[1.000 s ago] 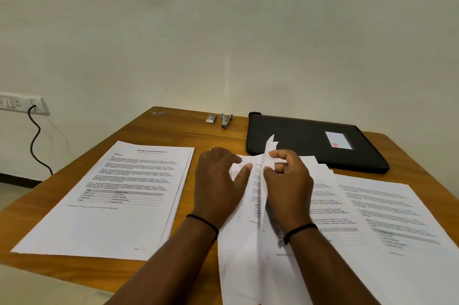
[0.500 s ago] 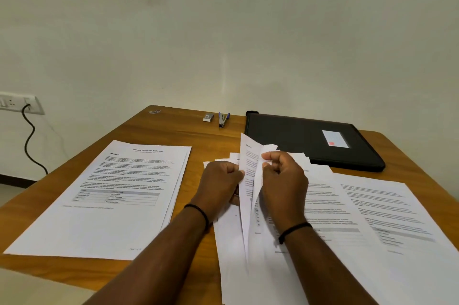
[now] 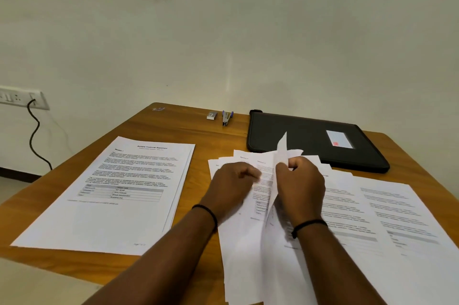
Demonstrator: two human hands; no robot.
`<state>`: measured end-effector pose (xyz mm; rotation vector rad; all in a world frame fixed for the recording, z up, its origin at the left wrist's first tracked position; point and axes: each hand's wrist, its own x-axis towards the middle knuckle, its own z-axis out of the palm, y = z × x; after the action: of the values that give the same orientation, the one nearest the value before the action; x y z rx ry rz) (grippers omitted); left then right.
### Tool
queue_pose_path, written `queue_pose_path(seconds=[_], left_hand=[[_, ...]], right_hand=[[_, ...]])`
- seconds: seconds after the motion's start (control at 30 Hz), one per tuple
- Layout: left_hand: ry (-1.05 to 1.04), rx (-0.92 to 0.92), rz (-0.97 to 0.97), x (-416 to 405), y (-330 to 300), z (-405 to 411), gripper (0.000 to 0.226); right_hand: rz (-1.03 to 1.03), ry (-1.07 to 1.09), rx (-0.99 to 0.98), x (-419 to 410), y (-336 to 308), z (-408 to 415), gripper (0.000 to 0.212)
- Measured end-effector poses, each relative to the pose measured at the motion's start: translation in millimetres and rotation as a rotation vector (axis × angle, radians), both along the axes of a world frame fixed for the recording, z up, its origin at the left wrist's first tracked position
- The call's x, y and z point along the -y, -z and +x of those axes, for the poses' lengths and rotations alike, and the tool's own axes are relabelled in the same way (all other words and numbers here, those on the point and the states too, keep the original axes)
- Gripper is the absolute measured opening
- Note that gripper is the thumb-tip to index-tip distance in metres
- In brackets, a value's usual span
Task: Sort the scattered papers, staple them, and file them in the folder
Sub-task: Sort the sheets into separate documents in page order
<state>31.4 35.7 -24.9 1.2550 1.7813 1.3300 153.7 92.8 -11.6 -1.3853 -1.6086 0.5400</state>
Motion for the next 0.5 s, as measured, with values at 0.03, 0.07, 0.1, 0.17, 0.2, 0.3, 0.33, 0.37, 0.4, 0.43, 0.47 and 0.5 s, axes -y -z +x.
queue_pose_path(seconds=[0.03, 0.07, 0.1, 0.17, 0.2, 0.3, 0.33, 0.37, 0.4, 0.43, 0.47, 0.5], left_hand=[[-0.096, -0.249, -0.043, -2.0, 3.1, -3.6, 0.019], [-0.169, -0.433, -0.084, -2.1, 5.0, -5.9, 0.021], [-0.210, -0.511, -0.120, -1.9, 5.7, -7.2, 0.025], [-0.239, -0.530, -0.173, -2.2, 4.2, -4.8, 0.033], [-0.241, -0.552, -0.202, -3.5, 1.9, -2.2, 0.036], [-0.216, -0.564, -0.302, -12.5, -5.9, 5.9, 0.038], [-0.205, -0.539, -0.332, -16.5, -8.0, 7.0, 0.036], [-0.191, -0.499, -0.362, -21.4, -9.8, 7.4, 0.033], [-0.178, -0.459, -0.383, -26.7, -11.7, 8.7, 0.031], [-0.173, -0.425, -0.401, -29.8, -11.7, 8.0, 0.031], [-0.168, -0.403, -0.416, -32.8, -12.2, 8.4, 0.030], [-0.172, -0.393, -0.419, -35.2, -11.6, 9.7, 0.029]], right_hand=[[-0.016, 0.005, -0.017, -1.9, 0.5, 1.9, 0.033], [-0.032, 0.006, -0.029, -2.7, 0.4, 2.8, 0.036], [-0.052, 0.002, -0.040, -2.8, 1.0, 2.4, 0.036], [-0.071, -0.009, -0.045, -3.7, 3.2, 0.5, 0.036], [-0.074, -0.011, -0.042, -4.3, 4.1, -0.2, 0.035], [-0.085, -0.016, -0.034, -5.5, 5.6, -3.1, 0.035], [-0.087, -0.019, -0.035, -5.6, 5.8, -3.7, 0.035], [-0.090, -0.020, -0.037, -5.5, 5.8, -4.1, 0.035], [-0.094, -0.017, -0.042, -5.4, 4.6, -3.5, 0.035], [-0.099, -0.019, -0.042, -4.7, 5.0, -4.6, 0.035], [-0.104, -0.019, -0.046, -4.5, 4.9, -4.9, 0.035], [-0.107, -0.017, -0.053, -4.7, 4.8, -3.8, 0.036]])
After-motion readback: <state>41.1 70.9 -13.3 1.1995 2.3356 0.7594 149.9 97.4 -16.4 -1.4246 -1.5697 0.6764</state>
